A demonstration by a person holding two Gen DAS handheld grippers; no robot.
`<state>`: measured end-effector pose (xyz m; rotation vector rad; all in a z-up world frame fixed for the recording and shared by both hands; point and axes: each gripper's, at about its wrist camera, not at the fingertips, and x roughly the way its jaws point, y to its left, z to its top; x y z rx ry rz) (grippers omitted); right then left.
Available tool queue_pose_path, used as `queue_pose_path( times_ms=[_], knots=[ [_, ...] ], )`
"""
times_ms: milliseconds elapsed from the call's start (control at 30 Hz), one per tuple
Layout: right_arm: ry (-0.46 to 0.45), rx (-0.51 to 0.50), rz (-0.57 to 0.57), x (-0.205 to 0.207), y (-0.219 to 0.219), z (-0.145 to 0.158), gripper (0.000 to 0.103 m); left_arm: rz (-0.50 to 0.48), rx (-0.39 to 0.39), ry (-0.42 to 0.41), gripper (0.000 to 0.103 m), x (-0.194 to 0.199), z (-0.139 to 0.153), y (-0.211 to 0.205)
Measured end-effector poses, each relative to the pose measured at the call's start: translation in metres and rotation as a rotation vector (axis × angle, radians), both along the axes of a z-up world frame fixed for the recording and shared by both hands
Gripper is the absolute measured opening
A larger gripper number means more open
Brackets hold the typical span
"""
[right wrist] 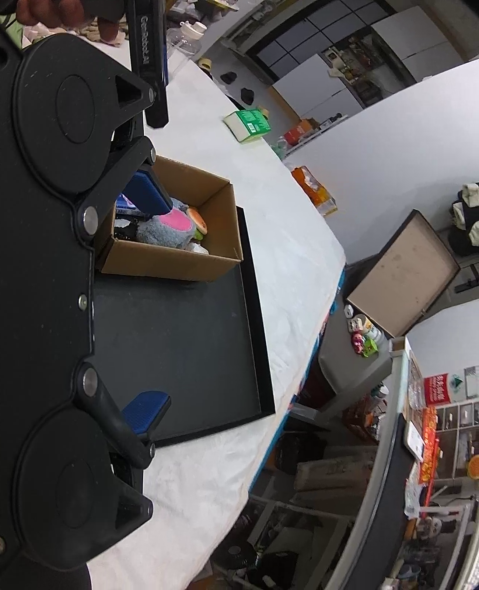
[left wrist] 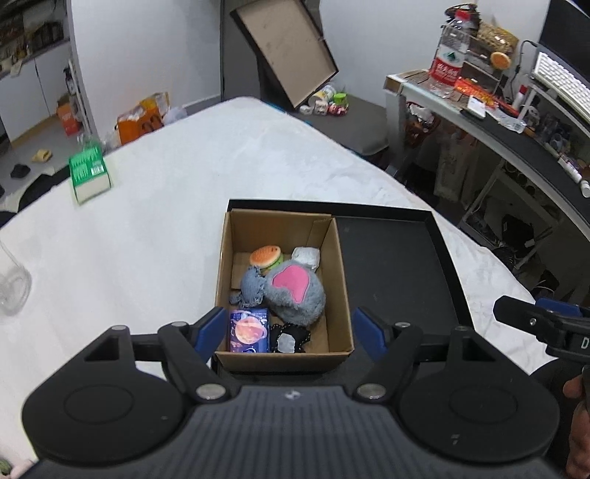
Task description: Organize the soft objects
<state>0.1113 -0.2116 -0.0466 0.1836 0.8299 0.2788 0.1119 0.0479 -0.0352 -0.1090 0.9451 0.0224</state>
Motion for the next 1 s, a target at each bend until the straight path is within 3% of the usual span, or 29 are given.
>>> queue_pose_path(
  times_ms=[167,233,433,1000],
  knots=[
    [-0.015,0.001,-0.015,-0.01,-0.009,0.009,0.103,-0.02,0.006,-0.027,0.076,-0.011,0.016,-0.008],
    [-0.025,-0.001,-0.016,-0.015,-0.013,0.014,0.103,-0.018,0.005,-0.042,0.087,-0.017,0.022,-0.01],
    [-0.043,-0.013,-0.024,-0.028,-0.022,0.026,0.103,-0.008,-0.007,-0.078,0.103,-0.03,0.037,-0.016],
    [-0.079,0.012,-0.05,-0.064,-0.044,0.047,0.103,-0.037,0.015,-0.167,0.103,-0.074,0.065,-0.04]
  ],
)
